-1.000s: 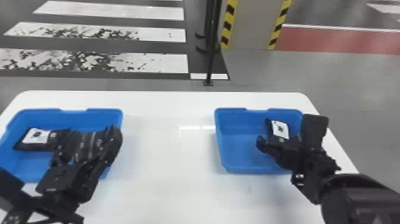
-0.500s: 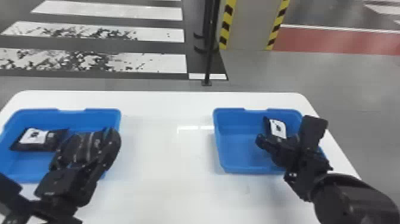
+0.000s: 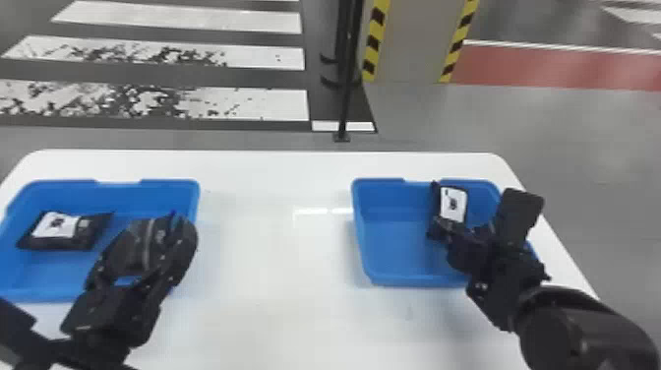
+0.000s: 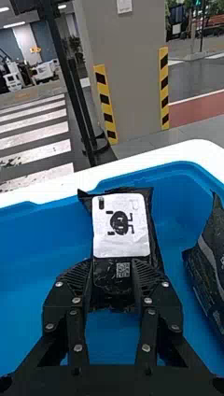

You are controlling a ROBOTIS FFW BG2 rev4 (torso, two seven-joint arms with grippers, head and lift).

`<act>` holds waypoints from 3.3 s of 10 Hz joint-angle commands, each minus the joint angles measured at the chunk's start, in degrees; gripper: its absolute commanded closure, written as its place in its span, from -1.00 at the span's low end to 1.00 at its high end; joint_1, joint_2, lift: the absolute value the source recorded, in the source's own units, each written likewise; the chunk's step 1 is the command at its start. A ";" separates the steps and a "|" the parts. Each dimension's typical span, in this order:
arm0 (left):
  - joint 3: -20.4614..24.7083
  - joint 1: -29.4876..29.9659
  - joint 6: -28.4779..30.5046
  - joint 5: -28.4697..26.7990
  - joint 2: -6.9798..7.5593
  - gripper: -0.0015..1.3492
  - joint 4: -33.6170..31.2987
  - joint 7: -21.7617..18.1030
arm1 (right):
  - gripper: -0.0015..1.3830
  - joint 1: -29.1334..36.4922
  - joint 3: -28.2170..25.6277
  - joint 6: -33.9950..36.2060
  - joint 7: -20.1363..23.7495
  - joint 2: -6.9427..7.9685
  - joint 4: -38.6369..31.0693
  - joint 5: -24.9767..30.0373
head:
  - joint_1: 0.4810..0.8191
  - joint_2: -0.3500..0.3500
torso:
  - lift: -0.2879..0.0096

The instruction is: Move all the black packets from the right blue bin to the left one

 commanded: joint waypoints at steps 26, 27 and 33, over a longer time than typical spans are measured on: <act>-0.30 -0.28 -4.07 2.66 0.16 -0.72 3.27 -0.70 | -0.87 -12.91 -3.67 27.38 8.63 -2.45 -1.17 6.13 | 0.27 -0.29 | -0.20; -0.30 -0.28 -4.21 2.78 0.16 -0.72 3.27 -0.70 | -0.87 -13.19 -3.67 27.38 8.63 -2.27 -0.61 6.01 | 0.27 -0.29 | -0.20; -0.41 -0.42 -4.21 3.01 0.16 -0.72 3.41 -0.97 | -0.86 -12.91 -3.55 27.95 8.54 -2.18 1.64 5.90 | 0.27 -0.29 | -0.20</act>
